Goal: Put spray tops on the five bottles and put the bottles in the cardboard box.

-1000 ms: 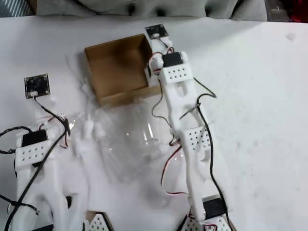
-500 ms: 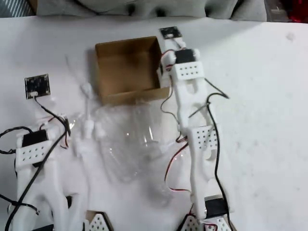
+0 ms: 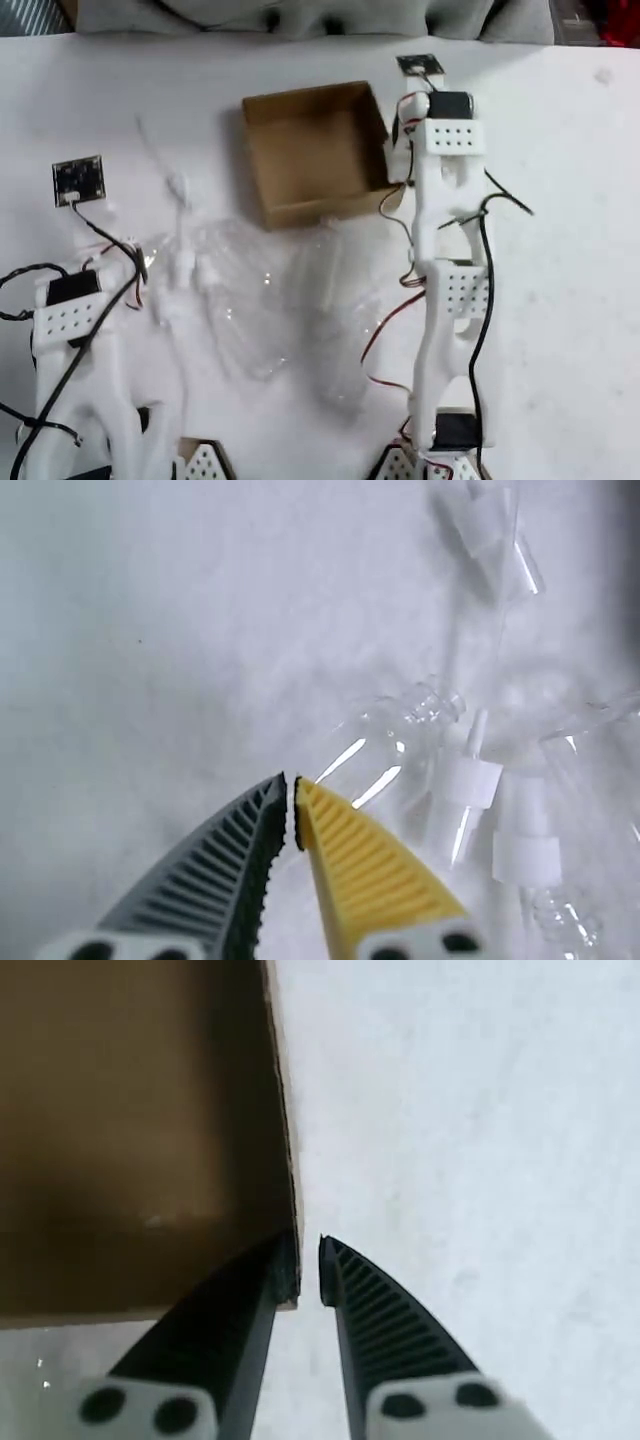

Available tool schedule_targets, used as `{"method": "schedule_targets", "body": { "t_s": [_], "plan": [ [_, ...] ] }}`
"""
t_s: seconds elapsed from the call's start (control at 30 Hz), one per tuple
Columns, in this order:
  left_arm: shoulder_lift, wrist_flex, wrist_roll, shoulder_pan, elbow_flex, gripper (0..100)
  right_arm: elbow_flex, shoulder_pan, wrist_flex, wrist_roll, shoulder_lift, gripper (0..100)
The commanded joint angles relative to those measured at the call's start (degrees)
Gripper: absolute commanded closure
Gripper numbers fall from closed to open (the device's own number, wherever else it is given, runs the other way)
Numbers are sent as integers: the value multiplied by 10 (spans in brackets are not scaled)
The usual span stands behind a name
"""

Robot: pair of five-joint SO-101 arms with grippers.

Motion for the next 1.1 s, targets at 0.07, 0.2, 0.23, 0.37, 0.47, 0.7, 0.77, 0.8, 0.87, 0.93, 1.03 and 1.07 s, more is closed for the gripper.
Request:
{"method": "schedule_targets", "body": {
  "t_s": [0.07, 0.2, 0.23, 0.37, 0.47, 0.7, 0.77, 0.8, 0.87, 0.93, 1.03, 1.07],
  "plan": [
    [0, -26, 3, 1, -2, 980, 163, 10, 13, -44, -161, 981],
    [0, -27, 2, 4, -1, 980, 253, 10, -23, -42, -237, 981],
    [0, -26, 2, 4, -1, 980, 272, 13, -40, -40, -248, 981],
    [0, -26, 2, 4, -1, 980, 308, 15, -71, 32, -256, 981],
    [0, -27, 2, 3, 4, 980, 303, 20, -78, 60, -247, 980],
    [-2, -28, 2, 3, 7, 980, 241, 23, -36, 37, -242, 913],
    [-2, -28, 2, 3, 7, 980, 216, 21, -20, 4, -237, 929],
    [-2, -28, 2, 3, 7, 980, 210, 18, -21, -1, -236, 930],
    [-2, -28, 2, 3, 7, 980, 207, 11, -33, -9, -235, 912],
    [-2, -28, 2, 3, 7, 980, 208, 2, -58, -43, -234, 874],
    [-1, -29, 2, 3, 7, 980, 204, -7, -97, -84, -215, 811],
    [-1, -29, 2, 3, 7, 980, 203, -13, -107, -89, -205, 796]
  ]
}}
